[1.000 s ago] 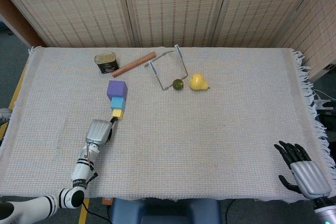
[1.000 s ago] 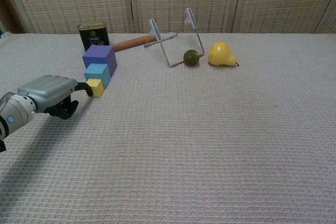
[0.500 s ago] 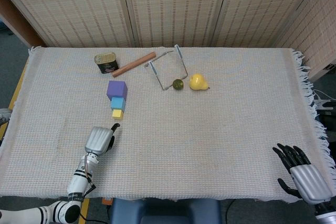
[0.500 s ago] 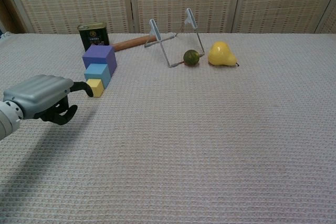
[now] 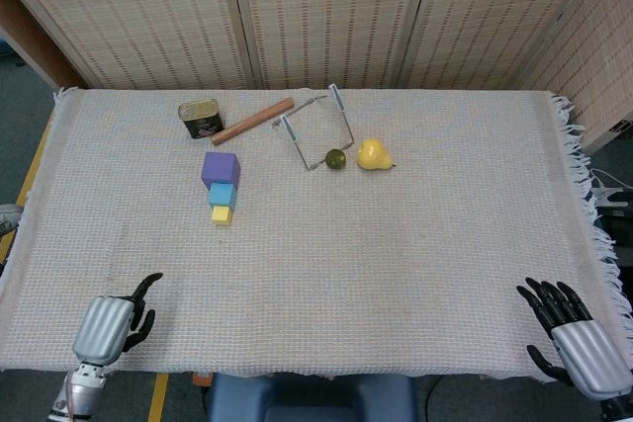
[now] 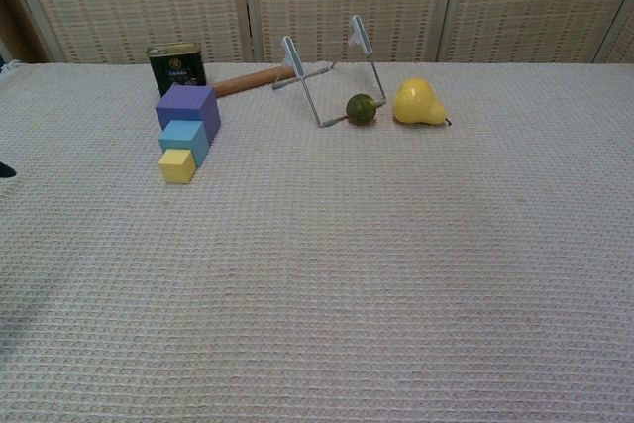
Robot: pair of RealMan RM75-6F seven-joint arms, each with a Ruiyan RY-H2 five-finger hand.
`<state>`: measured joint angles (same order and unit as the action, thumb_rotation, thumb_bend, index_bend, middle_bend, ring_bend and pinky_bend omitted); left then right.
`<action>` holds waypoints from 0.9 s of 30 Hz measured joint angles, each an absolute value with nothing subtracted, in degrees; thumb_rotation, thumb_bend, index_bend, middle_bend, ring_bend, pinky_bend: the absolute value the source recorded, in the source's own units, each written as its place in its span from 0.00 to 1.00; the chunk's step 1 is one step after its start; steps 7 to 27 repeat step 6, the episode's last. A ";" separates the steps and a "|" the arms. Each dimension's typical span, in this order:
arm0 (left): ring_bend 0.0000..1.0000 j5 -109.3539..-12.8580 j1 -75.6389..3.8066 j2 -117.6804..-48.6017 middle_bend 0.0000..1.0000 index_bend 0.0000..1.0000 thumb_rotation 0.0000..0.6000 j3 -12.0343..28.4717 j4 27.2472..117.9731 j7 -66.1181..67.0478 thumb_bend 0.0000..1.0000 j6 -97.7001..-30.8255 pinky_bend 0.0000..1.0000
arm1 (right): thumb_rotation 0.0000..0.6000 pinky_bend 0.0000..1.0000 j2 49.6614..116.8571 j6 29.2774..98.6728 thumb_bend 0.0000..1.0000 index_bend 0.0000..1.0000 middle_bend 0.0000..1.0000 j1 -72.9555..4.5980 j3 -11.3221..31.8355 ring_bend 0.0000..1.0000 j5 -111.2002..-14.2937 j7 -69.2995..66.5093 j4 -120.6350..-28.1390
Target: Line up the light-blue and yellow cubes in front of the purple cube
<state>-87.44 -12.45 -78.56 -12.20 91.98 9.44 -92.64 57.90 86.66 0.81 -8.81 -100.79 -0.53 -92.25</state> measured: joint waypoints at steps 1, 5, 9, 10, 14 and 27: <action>0.16 -88.49 -11.16 -77.75 0.24 0.11 1.00 -13.06 91.31 7.01 0.44 -93.94 0.25 | 1.00 0.00 58.09 86.89 0.11 0.00 0.00 0.97 -8.74 0.00 -100.84 -0.12 -92.26; 0.12 -92.26 -4.49 -75.06 0.20 0.09 1.00 -15.39 85.82 -2.43 0.44 -101.82 0.24 | 1.00 0.00 58.72 87.25 0.11 0.00 0.00 1.27 -8.25 0.00 -100.58 0.99 -92.38; 0.12 -92.67 -3.29 -74.57 0.19 0.08 1.00 -15.65 84.62 -3.49 0.43 -103.04 0.24 | 1.00 0.00 58.83 87.33 0.11 0.00 0.00 1.30 -8.08 0.00 -100.43 1.29 -92.45; 0.12 -92.67 -3.29 -74.57 0.19 0.08 1.00 -15.65 84.62 -3.49 0.43 -103.04 0.24 | 1.00 0.00 58.83 87.33 0.11 0.00 0.00 1.30 -8.08 0.00 -100.43 1.29 -92.45; 0.12 -92.67 -3.29 -74.57 0.19 0.08 1.00 -15.65 84.62 -3.49 0.43 -103.04 0.24 | 1.00 0.00 58.83 87.33 0.11 0.00 0.00 1.30 -8.08 0.00 -100.43 1.29 -92.45; 0.12 -92.67 -3.29 -74.57 0.19 0.08 1.00 -15.65 84.62 -3.49 0.43 -103.04 0.24 | 1.00 0.00 58.83 87.33 0.11 0.00 0.00 1.30 -8.08 0.00 -100.43 1.29 -92.45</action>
